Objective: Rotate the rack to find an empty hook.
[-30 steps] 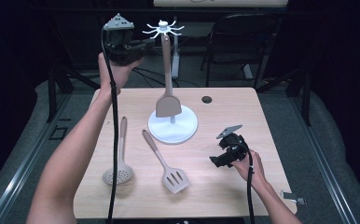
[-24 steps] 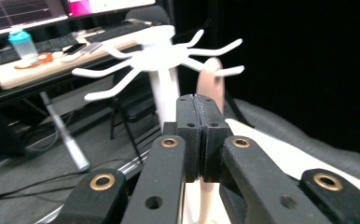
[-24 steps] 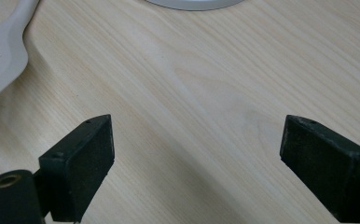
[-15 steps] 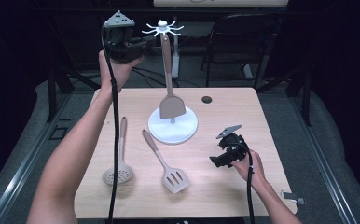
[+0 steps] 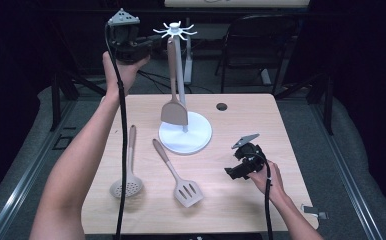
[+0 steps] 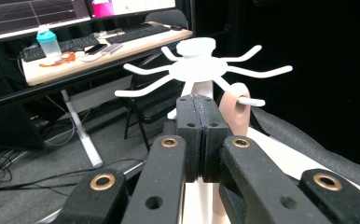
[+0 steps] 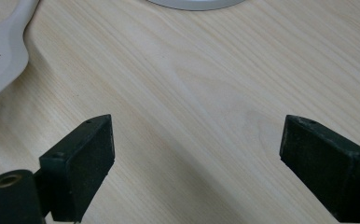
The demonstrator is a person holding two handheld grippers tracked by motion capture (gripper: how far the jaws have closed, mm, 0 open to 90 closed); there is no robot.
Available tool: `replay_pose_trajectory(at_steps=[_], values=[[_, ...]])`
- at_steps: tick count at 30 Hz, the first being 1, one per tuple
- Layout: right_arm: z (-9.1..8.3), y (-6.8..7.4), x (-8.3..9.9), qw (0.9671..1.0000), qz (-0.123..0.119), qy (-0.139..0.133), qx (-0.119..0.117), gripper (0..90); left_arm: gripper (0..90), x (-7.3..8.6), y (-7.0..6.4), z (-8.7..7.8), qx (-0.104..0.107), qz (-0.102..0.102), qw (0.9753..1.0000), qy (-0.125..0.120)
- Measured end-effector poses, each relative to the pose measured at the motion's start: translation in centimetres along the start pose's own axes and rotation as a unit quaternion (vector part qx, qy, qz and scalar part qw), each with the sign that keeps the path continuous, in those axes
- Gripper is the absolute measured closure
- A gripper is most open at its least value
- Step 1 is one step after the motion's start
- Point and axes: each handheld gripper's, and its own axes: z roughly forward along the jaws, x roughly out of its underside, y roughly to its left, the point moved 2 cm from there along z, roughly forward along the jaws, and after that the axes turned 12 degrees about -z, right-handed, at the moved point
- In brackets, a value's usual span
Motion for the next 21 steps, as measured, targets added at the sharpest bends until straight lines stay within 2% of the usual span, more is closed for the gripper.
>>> replay_pose_trajectory(at_steps=[7,11,12,15,19,21], values=[[0.0,0.0,0.0,1.0,0.003,0.003,-0.003,9.7,88.3,0.1,0.2,0.0,0.0,-0.004,1.0,0.001],[-0.1,0.0,0.0,1.0,-0.002,0.008,0.0,10.6,83.5,0.5,0.2,-0.6,0.002,-0.007,1.0,0.001],[0.0,0.1,0.0,1.0,0.003,0.001,-0.003,12.1,81.5,0.6,0.2,-0.7,0.0,-0.007,1.0,0.001],[0.0,0.1,-0.1,1.0,-0.003,0.003,-0.003,12.2,72.0,1.1,0.4,-1.0,-0.006,-0.005,0.9999,0.008],[0.0,0.2,-0.1,1.0,0.001,0.002,-0.005,12.3,53.3,1.9,0.9,-1.2,-0.017,-0.018,0.9994,0.025],[0.0,0.2,-0.2,1.0,-0.002,0.007,-0.003,12.3,47.4,2.6,1.1,-1.2,-0.024,-0.024,0.9986,0.041]])
